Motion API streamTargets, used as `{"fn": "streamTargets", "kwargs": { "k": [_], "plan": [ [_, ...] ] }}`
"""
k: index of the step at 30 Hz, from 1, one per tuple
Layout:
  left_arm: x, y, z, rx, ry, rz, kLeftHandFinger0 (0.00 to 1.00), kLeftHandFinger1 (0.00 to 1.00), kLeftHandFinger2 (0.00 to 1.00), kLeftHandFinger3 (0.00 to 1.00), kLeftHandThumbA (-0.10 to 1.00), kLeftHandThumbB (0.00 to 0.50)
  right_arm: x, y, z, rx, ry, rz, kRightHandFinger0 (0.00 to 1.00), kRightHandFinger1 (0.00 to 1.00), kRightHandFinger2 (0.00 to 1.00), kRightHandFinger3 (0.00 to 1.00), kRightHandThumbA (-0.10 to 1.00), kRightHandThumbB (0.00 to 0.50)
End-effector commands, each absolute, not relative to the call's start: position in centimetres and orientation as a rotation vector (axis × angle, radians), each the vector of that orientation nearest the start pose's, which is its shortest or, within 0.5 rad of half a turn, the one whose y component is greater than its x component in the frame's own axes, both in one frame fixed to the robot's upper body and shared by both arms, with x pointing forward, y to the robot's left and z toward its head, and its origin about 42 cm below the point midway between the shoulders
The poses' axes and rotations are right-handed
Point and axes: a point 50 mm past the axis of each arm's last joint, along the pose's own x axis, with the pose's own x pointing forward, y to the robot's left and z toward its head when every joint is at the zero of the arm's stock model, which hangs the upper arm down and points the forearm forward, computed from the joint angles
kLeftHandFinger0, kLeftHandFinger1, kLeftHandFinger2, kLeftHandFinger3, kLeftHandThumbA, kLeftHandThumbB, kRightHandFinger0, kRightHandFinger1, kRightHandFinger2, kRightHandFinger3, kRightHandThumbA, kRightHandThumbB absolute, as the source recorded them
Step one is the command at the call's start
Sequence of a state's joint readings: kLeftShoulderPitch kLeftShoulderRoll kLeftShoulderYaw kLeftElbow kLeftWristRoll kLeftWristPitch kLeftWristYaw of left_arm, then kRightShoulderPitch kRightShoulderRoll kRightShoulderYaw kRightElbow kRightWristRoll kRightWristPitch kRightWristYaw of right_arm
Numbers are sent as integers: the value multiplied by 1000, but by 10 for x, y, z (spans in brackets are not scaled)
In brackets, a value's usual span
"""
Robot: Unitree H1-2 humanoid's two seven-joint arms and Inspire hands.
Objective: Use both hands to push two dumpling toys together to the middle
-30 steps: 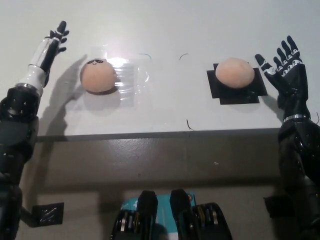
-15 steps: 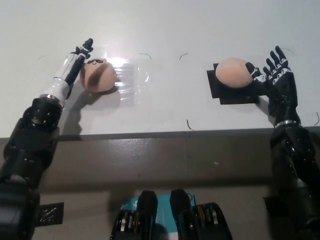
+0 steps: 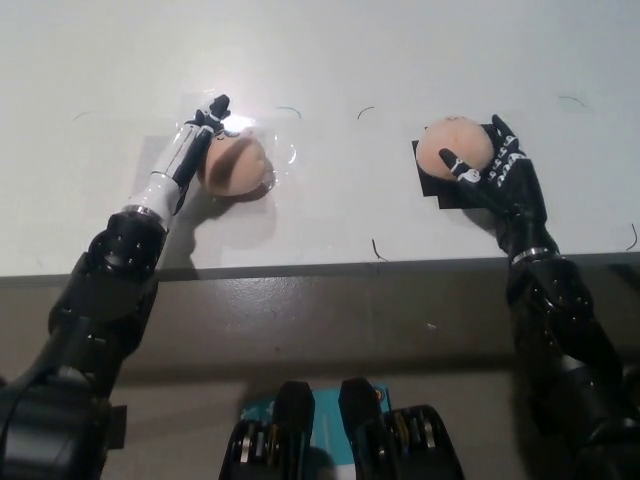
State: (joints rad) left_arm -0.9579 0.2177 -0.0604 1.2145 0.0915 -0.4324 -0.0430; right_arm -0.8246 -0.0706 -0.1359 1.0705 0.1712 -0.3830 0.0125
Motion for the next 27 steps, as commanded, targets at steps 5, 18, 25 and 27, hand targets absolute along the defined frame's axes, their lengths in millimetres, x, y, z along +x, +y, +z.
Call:
{"fn": "streamTargets", "kwargs": {
  "k": [5,18,25,27],
  "plan": [
    [551,213,234,323,-274,-188,1000,1000,1000,1000,1000,355,532,-170,201,80,-231,36,1000,1000,1000,1000,1000,342],
    [548,198,232,365,-299,-215,1000,1000,1000,1000,1000,331,532,-146,199,109,-221,60,1000,1000,1000,1000,1000,297],
    [550,191,237,350,-304,-221,1000,1000,1000,1000,1000,376,535,-132,205,87,-198,87,1000,1000,1000,1000,1000,277],
    [548,188,237,347,-313,-228,1000,1000,1000,1000,1000,367,535,-124,202,101,-187,101,1000,1000,1000,1000,1000,252]
  ]
}}
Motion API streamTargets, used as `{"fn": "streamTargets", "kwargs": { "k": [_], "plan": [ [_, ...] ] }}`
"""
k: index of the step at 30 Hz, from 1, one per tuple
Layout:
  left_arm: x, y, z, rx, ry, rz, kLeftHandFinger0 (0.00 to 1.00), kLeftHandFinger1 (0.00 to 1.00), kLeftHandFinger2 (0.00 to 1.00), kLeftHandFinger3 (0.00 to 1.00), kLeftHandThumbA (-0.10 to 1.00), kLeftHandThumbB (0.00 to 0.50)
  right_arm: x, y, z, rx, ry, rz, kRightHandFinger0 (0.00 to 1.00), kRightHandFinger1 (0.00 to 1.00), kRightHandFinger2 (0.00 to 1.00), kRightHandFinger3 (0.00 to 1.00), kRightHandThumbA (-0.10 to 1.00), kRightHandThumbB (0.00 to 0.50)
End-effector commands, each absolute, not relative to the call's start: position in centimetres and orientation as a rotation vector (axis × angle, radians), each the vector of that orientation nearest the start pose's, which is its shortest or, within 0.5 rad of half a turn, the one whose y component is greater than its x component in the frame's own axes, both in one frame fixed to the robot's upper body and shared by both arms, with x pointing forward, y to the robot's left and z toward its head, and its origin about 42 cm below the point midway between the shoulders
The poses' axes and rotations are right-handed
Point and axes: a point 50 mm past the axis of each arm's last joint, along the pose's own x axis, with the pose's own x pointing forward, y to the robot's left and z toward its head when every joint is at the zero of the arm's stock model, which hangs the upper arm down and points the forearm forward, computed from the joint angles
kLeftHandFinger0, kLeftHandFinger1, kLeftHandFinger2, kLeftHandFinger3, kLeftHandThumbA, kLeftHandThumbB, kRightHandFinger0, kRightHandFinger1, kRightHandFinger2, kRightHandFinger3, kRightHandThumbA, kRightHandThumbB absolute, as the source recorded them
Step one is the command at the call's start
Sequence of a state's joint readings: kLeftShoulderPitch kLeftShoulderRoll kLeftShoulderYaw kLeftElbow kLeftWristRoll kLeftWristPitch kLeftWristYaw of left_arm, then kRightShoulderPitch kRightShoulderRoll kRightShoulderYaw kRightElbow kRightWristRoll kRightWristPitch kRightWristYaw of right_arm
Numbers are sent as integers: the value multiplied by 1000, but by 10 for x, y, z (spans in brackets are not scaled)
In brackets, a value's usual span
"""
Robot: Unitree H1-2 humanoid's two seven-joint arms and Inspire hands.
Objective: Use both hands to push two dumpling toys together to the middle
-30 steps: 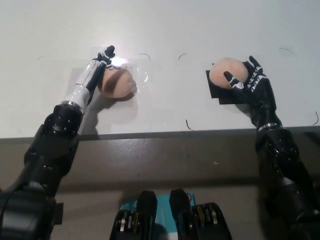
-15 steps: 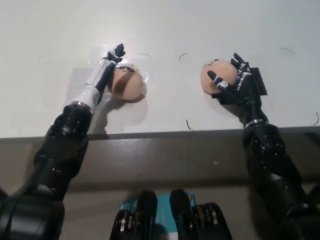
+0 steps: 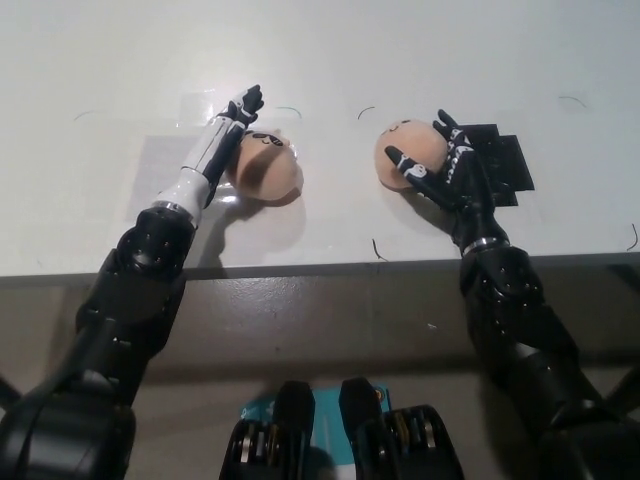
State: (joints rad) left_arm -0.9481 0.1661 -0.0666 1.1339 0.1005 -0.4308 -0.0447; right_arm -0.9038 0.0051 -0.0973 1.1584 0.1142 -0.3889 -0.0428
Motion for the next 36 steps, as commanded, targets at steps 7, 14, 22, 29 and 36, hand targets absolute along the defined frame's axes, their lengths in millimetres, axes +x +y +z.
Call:
{"fn": "streamTargets", "kwargs": {
  "k": [7,14,22,29,36],
  "plan": [
    [551,184,243,346,-320,-236,1000,1000,1000,1000,1000,377,536,-118,203,107,-183,103,1000,1000,1000,1000,1000,263],
    [546,171,236,327,-318,-237,1000,1000,1000,1000,1000,377,530,-104,190,108,-145,135,1000,1000,1000,1000,1000,240],
    [533,167,211,270,-297,-256,1000,1000,1000,1000,1000,355,517,-91,169,119,-105,162,1000,1000,1000,1000,1000,224],
    [518,166,183,227,-266,-249,1000,1000,1000,1000,1000,322,503,-89,145,107,-63,172,1000,1000,1000,1000,1000,185],
    [507,165,171,238,-267,-243,1000,1000,1000,1000,1000,290,492,-73,132,146,-22,199,1000,1000,1000,1000,1000,235]
  ]
}}
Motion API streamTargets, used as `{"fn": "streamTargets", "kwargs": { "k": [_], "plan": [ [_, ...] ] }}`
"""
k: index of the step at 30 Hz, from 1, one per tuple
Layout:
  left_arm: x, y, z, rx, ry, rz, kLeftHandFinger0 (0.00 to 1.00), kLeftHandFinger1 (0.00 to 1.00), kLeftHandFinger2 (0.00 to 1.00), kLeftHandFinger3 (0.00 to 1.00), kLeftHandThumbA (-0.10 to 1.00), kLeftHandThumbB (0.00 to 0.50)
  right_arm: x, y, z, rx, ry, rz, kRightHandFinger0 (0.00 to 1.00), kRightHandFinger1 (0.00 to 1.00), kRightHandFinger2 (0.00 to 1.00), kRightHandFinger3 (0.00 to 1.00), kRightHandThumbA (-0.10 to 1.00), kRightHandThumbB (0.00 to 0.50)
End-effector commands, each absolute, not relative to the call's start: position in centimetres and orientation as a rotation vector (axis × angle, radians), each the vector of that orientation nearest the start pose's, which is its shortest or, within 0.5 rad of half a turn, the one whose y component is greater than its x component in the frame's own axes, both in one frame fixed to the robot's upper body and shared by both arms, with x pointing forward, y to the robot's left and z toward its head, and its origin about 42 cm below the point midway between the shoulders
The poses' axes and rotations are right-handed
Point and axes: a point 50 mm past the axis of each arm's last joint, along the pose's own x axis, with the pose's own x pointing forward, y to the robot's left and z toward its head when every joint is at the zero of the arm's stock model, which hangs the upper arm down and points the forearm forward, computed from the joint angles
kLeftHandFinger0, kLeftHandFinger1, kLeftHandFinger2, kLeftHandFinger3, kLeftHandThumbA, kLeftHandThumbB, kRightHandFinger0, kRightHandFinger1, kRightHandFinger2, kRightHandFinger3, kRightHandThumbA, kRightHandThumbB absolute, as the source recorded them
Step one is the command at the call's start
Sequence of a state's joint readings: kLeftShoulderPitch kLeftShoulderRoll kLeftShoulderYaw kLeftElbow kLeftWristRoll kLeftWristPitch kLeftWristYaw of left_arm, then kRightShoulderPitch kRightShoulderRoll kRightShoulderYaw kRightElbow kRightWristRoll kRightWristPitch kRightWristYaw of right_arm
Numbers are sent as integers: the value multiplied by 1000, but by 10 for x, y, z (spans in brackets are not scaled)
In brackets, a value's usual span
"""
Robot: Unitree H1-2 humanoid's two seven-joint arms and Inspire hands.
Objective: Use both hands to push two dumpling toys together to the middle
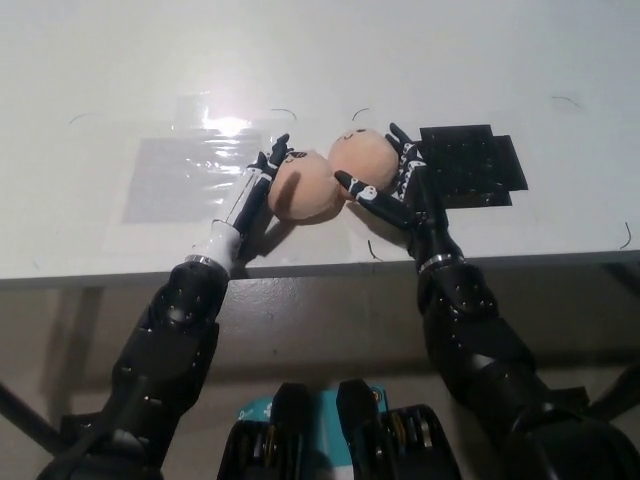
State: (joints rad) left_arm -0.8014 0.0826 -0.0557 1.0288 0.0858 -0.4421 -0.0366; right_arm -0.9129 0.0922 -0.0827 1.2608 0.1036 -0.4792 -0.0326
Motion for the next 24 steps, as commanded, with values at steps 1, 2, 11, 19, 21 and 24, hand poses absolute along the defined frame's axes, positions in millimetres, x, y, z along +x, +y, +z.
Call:
{"fn": "streamTargets", "kwargs": {
  "k": [1,2,11,19,21,24],
  "plan": [
    [508,165,172,236,-267,-245,1000,1000,1000,1000,1000,288,492,-71,132,138,-21,203,1000,1000,1000,1000,1000,242],
    [508,164,172,242,-269,-243,1000,1000,1000,1000,1000,286,491,-70,131,143,-18,201,1000,1000,1000,1000,1000,237],
    [509,170,176,260,-264,-240,1000,1000,1000,1000,1000,309,492,-81,129,150,-21,182,1000,1000,1000,1000,1000,231],
    [507,187,184,322,-261,-236,1000,1000,1000,1000,1000,330,497,-99,137,123,-73,139,1000,1000,1000,1000,1000,192],
    [506,193,185,361,-260,-236,1000,1000,1000,1000,1000,333,498,-101,142,117,-98,125,1000,1000,1000,1000,1000,210],
    [502,203,186,399,-264,-238,1000,1000,1000,1000,1000,326,497,-109,146,100,-137,111,1000,1000,1000,1000,1000,201]
  ]
}}
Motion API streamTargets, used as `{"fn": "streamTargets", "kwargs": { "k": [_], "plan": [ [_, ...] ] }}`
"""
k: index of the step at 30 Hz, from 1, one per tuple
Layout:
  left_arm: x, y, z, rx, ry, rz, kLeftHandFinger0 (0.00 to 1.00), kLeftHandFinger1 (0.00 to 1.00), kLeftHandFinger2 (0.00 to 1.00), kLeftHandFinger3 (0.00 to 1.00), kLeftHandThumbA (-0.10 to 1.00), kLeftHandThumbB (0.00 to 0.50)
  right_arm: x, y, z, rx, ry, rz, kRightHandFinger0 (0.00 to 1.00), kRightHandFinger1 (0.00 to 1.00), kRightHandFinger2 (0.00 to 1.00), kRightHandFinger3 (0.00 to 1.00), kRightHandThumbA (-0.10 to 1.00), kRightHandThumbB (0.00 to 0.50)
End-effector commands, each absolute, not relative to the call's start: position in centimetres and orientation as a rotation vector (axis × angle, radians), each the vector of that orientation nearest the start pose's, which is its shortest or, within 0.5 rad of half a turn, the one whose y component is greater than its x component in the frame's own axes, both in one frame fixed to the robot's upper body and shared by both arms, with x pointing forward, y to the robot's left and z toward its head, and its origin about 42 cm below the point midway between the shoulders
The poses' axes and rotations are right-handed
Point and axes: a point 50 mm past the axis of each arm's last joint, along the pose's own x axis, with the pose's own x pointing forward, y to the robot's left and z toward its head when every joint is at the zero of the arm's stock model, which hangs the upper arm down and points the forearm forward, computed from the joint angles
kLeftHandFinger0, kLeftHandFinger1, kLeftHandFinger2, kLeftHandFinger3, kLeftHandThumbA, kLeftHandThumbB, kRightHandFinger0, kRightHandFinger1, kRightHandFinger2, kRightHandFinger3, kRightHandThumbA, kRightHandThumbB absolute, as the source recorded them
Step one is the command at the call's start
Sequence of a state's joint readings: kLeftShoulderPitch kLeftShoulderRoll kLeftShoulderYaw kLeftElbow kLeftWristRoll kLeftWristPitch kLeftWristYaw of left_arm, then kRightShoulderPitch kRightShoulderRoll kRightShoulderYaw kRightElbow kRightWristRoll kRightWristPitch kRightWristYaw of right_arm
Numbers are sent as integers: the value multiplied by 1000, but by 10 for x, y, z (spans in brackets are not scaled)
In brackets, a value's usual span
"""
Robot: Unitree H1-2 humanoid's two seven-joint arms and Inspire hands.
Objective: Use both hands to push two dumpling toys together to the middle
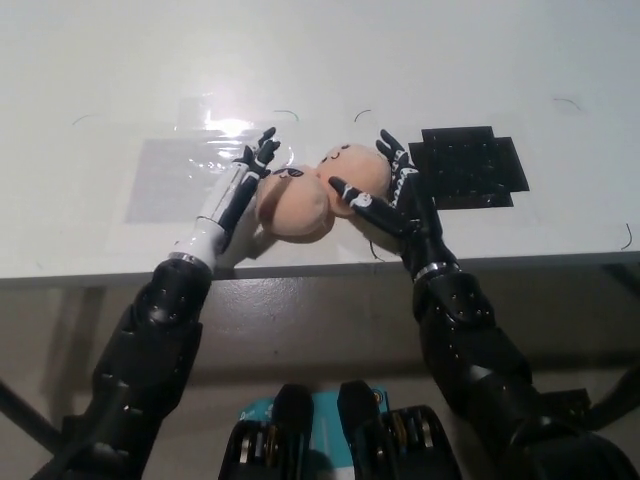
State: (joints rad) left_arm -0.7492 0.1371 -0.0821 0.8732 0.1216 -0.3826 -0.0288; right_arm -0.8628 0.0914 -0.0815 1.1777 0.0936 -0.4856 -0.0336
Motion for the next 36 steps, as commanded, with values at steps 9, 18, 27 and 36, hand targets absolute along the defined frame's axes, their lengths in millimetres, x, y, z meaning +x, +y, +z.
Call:
{"fn": "streamTargets", "kwargs": {
  "k": [9,18,27,36],
  "plan": [
    [495,221,199,447,-311,-221,1000,1000,1000,1000,1000,321,492,-124,159,147,-202,87,1000,1000,1000,1000,1000,218],
    [449,217,214,319,-411,-152,1000,1000,1000,1000,1000,378,468,-140,165,161,-280,110,1000,1000,1000,1000,1000,223],
    [347,204,204,198,-542,-236,1000,1000,1000,1000,1000,362,380,-152,178,44,-470,166,1000,1000,1000,1000,1000,236],
    [286,227,194,229,-571,-241,1000,1000,1000,1000,1000,384,303,-179,168,-11,-533,216,1000,1000,1000,1000,1000,289]
  ]
}}
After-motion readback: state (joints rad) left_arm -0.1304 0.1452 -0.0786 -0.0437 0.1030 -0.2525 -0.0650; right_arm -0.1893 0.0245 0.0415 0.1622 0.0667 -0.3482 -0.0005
